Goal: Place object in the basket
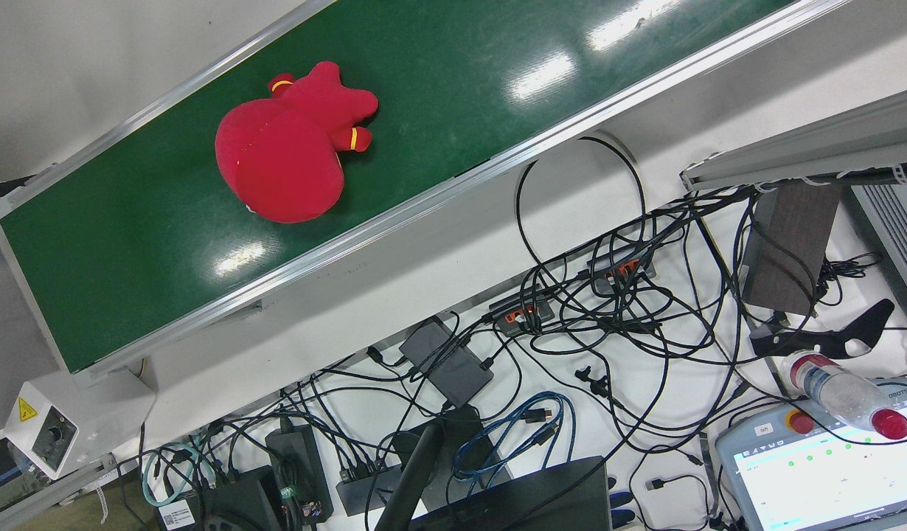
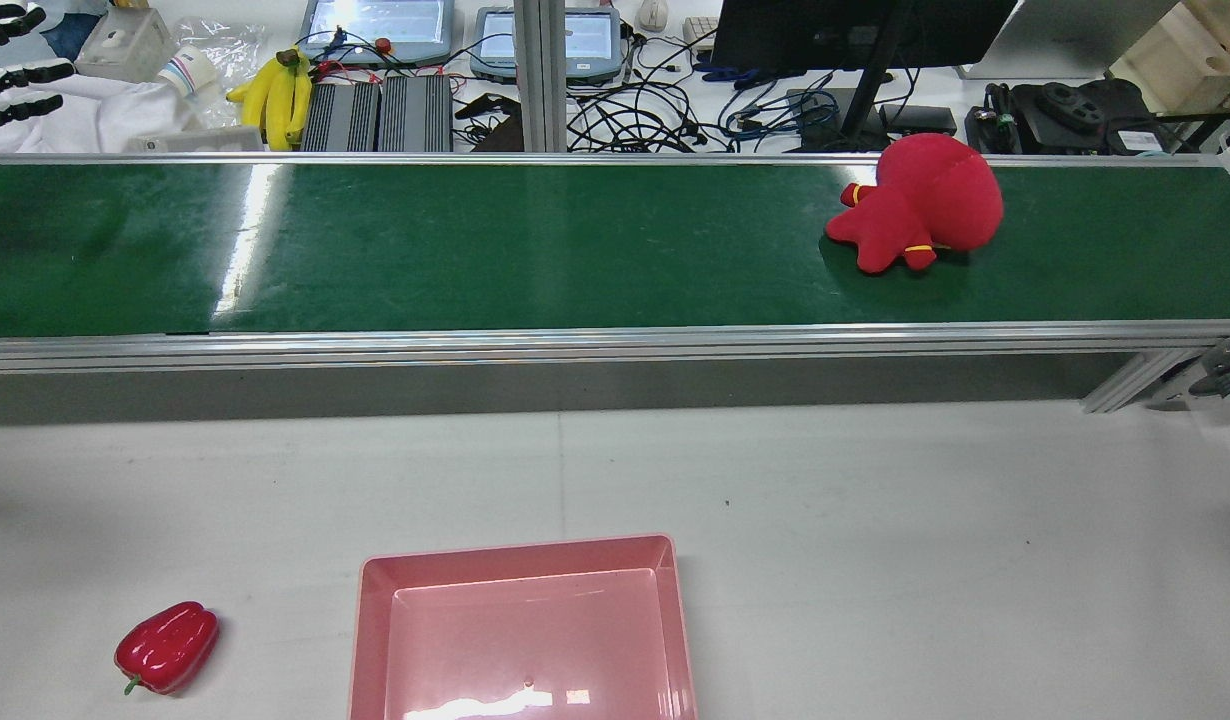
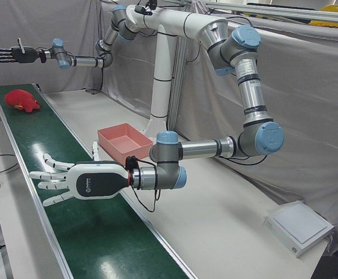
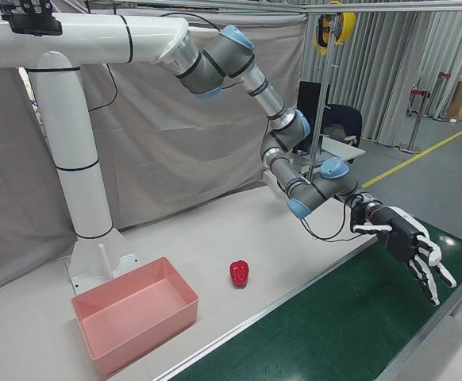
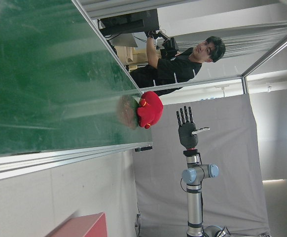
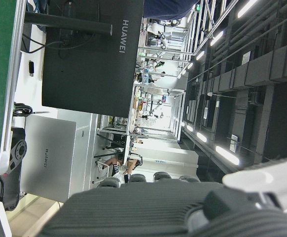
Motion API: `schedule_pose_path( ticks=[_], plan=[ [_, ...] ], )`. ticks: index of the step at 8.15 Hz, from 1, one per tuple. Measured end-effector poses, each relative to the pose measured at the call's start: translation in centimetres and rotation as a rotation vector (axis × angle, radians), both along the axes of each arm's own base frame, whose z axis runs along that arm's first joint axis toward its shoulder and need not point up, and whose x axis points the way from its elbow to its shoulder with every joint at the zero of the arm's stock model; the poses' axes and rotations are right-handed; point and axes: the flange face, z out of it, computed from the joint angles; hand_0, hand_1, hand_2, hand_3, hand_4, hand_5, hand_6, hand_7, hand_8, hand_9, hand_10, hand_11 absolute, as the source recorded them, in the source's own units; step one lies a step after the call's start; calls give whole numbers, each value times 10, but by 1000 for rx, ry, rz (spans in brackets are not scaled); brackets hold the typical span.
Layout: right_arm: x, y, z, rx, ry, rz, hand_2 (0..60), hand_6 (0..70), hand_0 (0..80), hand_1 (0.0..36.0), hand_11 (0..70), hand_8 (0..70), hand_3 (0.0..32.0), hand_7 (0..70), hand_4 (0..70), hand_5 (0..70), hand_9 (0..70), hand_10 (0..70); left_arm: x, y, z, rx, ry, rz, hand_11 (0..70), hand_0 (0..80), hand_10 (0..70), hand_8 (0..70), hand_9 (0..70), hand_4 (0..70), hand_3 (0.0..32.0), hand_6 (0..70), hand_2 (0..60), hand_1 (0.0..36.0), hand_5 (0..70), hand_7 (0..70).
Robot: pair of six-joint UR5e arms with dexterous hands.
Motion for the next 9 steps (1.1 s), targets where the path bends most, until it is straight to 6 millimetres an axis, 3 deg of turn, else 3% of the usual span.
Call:
schedule_pose_path(
  ticks=[3,4,5,6,7,8,9],
  plan=[
    [0,0,0,0,0,0,0,0,0,0,0,0,0,0,0,0,0,0,2,-8,-13,-20,-142,21,63,531,32,133,131,22,232,37,0,121,298,93],
    [0,0,0,0,0,0,0,0,0,0,0,0,0,0,0,0,0,0,-1,-11,-17,-17,-172,29,65,552,31,127,125,0,256,31,0,136,282,88],
    [0,0,0,0,0,0,0,0,0,0,0,0,0,0,0,0,0,0,-4,-12,-19,-14,-184,32,65,546,32,127,123,1,240,32,0,121,281,87],
    [0,0,0,0,0,0,0,0,0,0,0,0,0,0,0,0,0,0,-7,-13,-20,-12,-188,31,34,492,17,123,114,0,256,30,0,14,258,78],
    [0,0,0,0,0,0,0,0,0,0,0,0,0,0,0,0,0,0,-9,-13,-20,-12,-191,28,24,503,10,121,105,0,270,28,0,0,236,71],
    [0,0,0,1,0,0,0,0,0,0,0,0,0,0,0,0,0,0,-11,-13,-19,-12,-194,24,11,485,1,125,104,0,258,30,0,56,240,66],
    [0,0,0,1,0,0,0,0,0,0,0,0,0,0,0,0,0,0,-13,-13,-19,-13,-194,22,17,486,3,125,104,0,260,29,0,79,243,67]
  ],
)
